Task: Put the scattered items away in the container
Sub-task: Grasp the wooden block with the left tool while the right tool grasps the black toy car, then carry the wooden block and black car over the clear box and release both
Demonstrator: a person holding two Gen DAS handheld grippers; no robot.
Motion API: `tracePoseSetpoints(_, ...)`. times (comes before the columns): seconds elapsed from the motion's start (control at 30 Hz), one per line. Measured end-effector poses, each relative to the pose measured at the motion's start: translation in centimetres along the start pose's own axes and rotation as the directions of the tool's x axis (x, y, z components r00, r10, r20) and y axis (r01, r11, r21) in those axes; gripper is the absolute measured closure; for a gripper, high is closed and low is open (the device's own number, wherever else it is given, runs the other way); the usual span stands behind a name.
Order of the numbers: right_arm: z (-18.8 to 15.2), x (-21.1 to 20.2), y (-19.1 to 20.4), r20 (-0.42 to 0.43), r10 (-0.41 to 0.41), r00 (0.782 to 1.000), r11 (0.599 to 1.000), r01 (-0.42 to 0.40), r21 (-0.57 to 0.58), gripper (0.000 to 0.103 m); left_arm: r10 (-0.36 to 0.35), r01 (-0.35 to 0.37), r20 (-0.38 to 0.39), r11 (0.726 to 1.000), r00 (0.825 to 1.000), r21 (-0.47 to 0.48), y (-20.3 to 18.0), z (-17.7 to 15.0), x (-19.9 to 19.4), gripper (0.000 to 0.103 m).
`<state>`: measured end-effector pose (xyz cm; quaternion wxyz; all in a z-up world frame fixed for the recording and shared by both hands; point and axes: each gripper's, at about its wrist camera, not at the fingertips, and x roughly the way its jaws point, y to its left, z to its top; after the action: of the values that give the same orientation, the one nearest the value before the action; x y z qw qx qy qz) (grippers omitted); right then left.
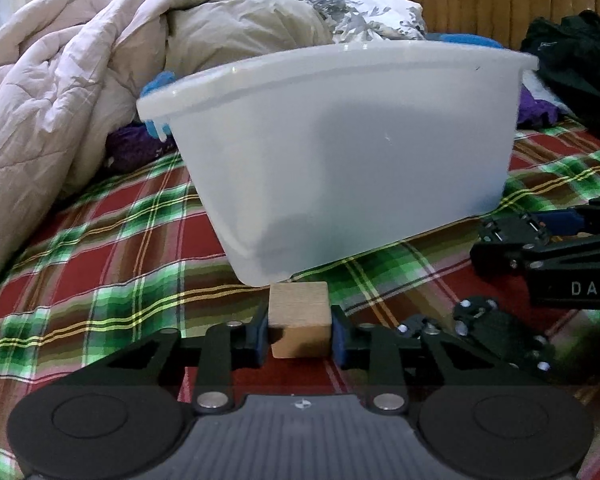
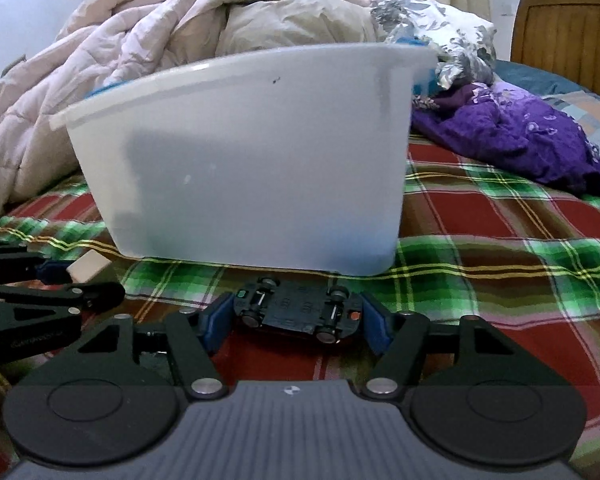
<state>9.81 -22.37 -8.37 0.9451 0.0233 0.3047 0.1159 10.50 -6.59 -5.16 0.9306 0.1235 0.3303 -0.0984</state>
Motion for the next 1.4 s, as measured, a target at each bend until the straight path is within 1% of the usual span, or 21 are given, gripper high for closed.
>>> tracePoseSetpoints(0.07, 0.3, -1.0, 0.0, 0.007, 0.004, 1.0, 1.0, -0.004, -0.004, 0.035, -0.004, 0.004, 0.002, 1.0, 1.0, 0.001, 0.1, 0.4, -1.2, 0.07)
tracePoseSetpoints(0.2, 1.1, -4.0, 0.6, 0.033, 0.029, 0.999, 0.998, -0.027, -0.05, 0.035, -0.019, 0.02, 0.031, 1.0, 0.999, -0.008, 0.6, 1.0, -4.8, 0.07)
tracePoseSetpoints(0.3, 1.5, -6.6, 0.6, 0.048, 0.04, 0.998, 0.997, -0.036, -0.068, 0.035, -0.005, 0.005, 0.045, 1.0, 0.999, 0.002, 0.8, 1.3, -7.4, 0.07)
tracePoseSetpoints(0.4, 2.1, -8.8, 0.5, 0.059, 0.045, 0.997, 0.997, -0.041, -0.067, 0.035, 0.009, -0.008, 0.044, 1.0, 0.999, -0.013, 1.3, 2.0, -9.2, 0.07)
tracePoseSetpoints(0.5, 3.2, -10.5, 0.4, 0.077, 0.052, 0.996, 0.997, -0.048, -0.054, 0.035, 0.019, -0.018, 0.03, 0.999, 0.999, -0.043, 1.9, 3.0, -10.5, 0.07)
tracePoseSetpoints(0.57, 4.0, -11.6, 0.6, 0.104, 0.054, 0.993, 0.997, -0.048, -0.062, 0.034, 0.031, -0.029, 0.03, 0.998, 0.999, -0.054, 2.1, 3.7, -11.0, 0.07)
tracePoseSetpoints(0.67, 5.2, -12.8, 1.0, 0.141, 0.058, 0.988, 0.996, -0.047, -0.079, 0.034, 0.058, -0.055, 0.049, 0.997, 0.997, -0.057, 2.3, 4.9, -12.0, 0.07)
tracePoseSetpoints(0.83, 7.8, -13.8, 1.5, 0.176, 0.068, 0.982, 0.992, -0.048, -0.115, 0.034, 0.079, -0.075, 0.075, 0.996, 0.994, -0.058, 2.9, 7.4, -13.5, 0.07)
tracePoseSetpoints(0.93, 9.4, -13.9, 1.8, 0.178, 0.077, 0.981, 0.99, -0.053, -0.134, 0.034, 0.087, -0.083, 0.078, 0.995, 0.993, -0.057, 3.2, 9.2, -13.8, 0.07)
tracePoseSetpoints(1.07, 11.8, -13.4, 2.1, 0.167, 0.085, 0.982, 0.987, -0.06, -0.151, 0.034, 0.08, -0.076, 0.058, 0.995, 0.995, -0.066, 4.0, 11.7, -13.3, 0.07)
tracePoseSetpoints(1.27, 15.5, -11.3, 2.2, 0.145, 0.083, 0.986, 0.984, -0.057, -0.171, 0.034, 0.083, -0.082, 0.016, 0.993, 0.996, -0.085, 4.9, 15.7, -11.0, 0.07)
tracePoseSetpoints(1.4, 17.6, -9.0, 2.2, 0.107, 0.073, 0.992, 0.979, -0.051, -0.198, 0.034, 0.061, -0.064, -0.035, 0.993, 0.998, -0.098, 5.4, 17.9, -8.5, 0.07)
